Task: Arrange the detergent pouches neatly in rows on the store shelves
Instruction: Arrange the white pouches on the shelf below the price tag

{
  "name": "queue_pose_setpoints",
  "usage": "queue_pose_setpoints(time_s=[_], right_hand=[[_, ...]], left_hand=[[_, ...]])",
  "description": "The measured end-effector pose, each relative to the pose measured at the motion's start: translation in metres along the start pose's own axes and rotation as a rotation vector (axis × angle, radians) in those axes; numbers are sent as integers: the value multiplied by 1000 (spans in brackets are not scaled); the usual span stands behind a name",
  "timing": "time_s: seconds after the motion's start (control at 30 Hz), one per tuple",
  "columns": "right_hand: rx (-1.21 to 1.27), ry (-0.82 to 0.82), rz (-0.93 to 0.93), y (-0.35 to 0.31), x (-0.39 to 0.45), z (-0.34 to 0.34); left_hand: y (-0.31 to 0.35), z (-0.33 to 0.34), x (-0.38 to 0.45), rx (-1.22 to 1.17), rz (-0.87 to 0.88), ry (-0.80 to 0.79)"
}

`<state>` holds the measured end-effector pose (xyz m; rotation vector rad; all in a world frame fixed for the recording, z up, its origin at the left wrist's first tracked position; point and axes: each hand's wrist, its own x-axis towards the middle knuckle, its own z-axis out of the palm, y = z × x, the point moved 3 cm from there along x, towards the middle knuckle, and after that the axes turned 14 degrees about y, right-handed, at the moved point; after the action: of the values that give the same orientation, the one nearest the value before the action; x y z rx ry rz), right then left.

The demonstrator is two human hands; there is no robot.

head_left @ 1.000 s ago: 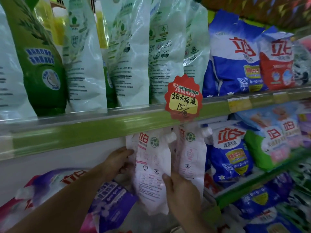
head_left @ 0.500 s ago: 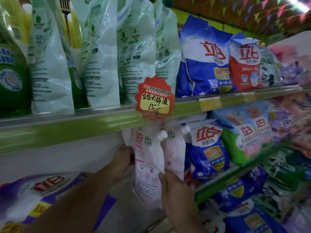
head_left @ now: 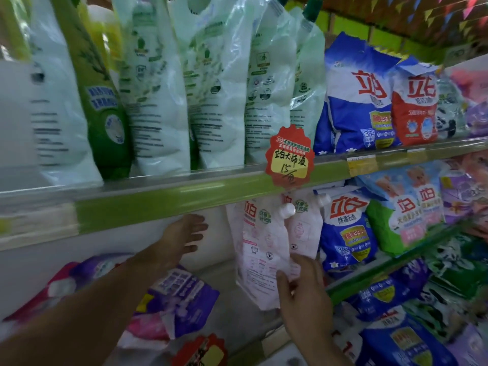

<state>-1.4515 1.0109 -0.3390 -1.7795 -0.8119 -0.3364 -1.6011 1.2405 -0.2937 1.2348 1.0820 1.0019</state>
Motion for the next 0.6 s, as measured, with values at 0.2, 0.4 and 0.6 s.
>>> queue_pose_setpoints(time_s=[0.2,0.4,0.6], right_hand=[[110,-54,-240,-50,-30,4],[87,-337,-382,-87,-69,36],[15,-469,147,-78,-74,73]], left_hand=[[13,-94,-32,514,396,327],[-9,-203,-62,963,165,752],[-6,-201,-76,1097,497,615]])
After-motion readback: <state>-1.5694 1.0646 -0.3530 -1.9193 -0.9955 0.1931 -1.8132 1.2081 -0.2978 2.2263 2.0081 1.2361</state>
